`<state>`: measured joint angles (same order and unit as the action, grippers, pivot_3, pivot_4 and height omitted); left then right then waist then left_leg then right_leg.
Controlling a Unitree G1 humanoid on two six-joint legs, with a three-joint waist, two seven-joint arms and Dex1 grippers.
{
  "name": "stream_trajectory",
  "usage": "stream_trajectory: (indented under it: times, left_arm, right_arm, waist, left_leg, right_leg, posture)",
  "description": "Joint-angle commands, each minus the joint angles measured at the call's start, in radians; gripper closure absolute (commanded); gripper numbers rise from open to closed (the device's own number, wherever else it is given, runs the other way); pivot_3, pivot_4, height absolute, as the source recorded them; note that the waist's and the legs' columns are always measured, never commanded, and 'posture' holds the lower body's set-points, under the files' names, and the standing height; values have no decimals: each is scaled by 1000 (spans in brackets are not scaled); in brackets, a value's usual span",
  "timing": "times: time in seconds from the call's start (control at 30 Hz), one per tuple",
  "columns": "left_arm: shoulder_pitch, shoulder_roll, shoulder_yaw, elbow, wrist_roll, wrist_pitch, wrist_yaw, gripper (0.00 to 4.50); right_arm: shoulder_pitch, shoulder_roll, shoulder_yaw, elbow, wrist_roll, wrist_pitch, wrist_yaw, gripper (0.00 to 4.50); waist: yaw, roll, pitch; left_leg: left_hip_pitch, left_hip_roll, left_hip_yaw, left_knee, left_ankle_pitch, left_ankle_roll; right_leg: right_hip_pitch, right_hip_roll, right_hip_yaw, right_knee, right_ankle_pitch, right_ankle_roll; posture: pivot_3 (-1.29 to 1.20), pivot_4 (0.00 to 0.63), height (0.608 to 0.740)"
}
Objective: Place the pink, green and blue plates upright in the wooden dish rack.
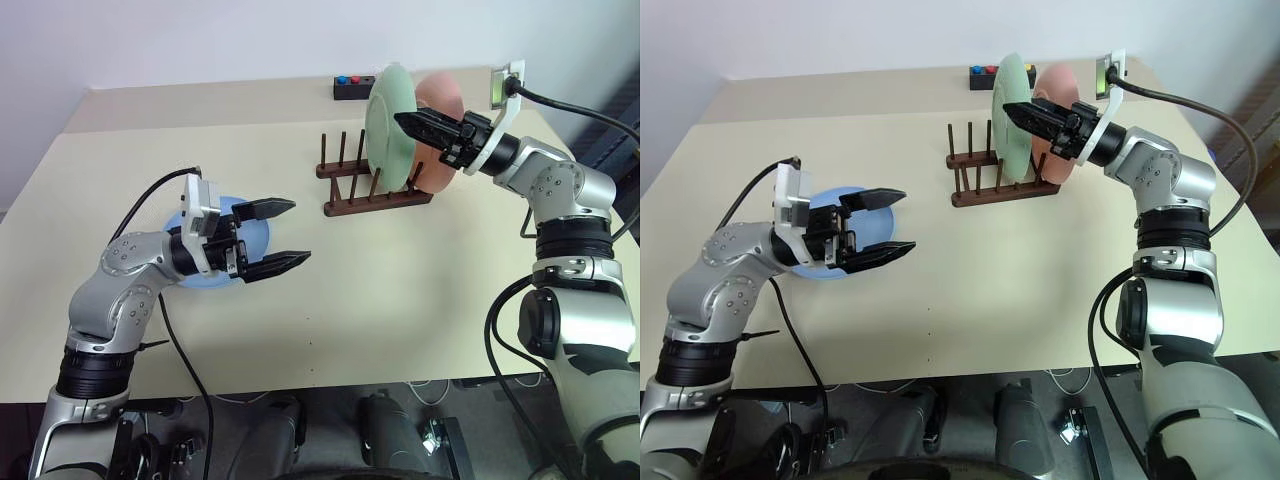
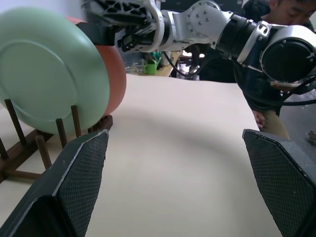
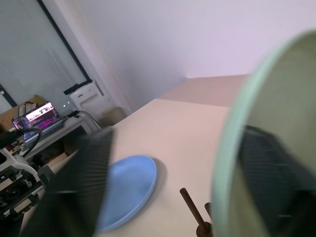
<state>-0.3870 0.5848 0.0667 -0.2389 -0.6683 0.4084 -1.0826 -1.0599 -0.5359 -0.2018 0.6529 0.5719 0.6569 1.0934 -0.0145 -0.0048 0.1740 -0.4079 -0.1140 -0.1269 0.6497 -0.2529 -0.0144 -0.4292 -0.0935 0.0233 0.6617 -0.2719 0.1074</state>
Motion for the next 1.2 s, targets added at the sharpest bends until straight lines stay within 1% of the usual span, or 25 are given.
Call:
stream_trajectory:
  times: [0.03,0.2,0.3,0.57,0.77,0.87,0.97,1.07,1.13,1.2]
  left_arm:
    - [1,11,28,-29,-22,-2,0,0]
    - [1,10,27,-30,-25,1,1,0]
    - [-2,9,26,-29,-28,3,2,0]
    - [-3,6,17,-28,-26,-1,3,0]
    - [-5,5,17,-22,-25,-3,2,0]
    - [-2,4,20,-6,-17,-7,7,0]
    - [6,25,25,19,0,-6,0,0]
    - [-13,54,58,64,-12,17,-3,0]
    - [-25,79,82,97,-13,32,4,0]
    - [-53,100,123,154,-4,55,55,0]
  right_arm:
    - [0,-7,-3,-62,-12,-57,12,17]
    - [20,-30,32,-118,-58,-118,40,17]
    - [21,-46,51,-150,-99,-167,28,17]
    - [28,-72,86,-160,-202,-270,-24,17]
    - [10,-74,53,-122,-221,-333,-64,17]
    - [-11,-75,-3,-138,-159,-300,-69,17]
    - [-2,-83,-68,-246,-24,-185,-22,17]
    - [95,-117,-78,-470,126,-61,92,17]
    - [186,-154,-38,-600,154,-30,157,17]
    - [262,-176,2,-691,153,-28,183,17]
  waist:
    - [0,0,0]
    - [-1,0,0]
    - [-1,0,0]
    - [0,0,0]
    - [0,0,0]
    - [1,0,0]
    - [1,0,0]
    - [1,0,0]
    - [4,-1,0]
    - [3,-1,0]
  left_leg:
    - [0,0,0,0,0,0]
    - [0,0,0,0,0,0]
    - [0,0,0,0,0,0]
    - [0,0,0,0,0,0]
    - [0,0,0,0,0,0]
    - [0,0,0,0,0,0]
    - [0,0,0,0,0,0]
    - [0,0,0,-1,0,0]
    - [0,0,-1,-1,0,0]
    - [0,0,-2,0,-1,2]
  right_leg:
    - [0,0,0,0,0,0]
    - [0,0,0,0,0,0]
    - [0,0,0,0,0,0]
    - [0,0,0,0,0,0]
    - [0,0,0,0,0,0]
    - [0,0,0,0,0,0]
    - [0,0,0,0,0,0]
    - [0,0,0,0,0,0]
    - [0,0,-1,-1,0,0]
    - [1,0,-2,-2,0,0]
  posture:
    - [0,150,740]
    - [0,150,740]
    - [0,150,740]
    - [0,150,740]
    - [0,150,740]
    - [0,150,740]
    - [0,150,740]
    - [0,150,740]
    - [0,150,740]
    - [0,150,740]
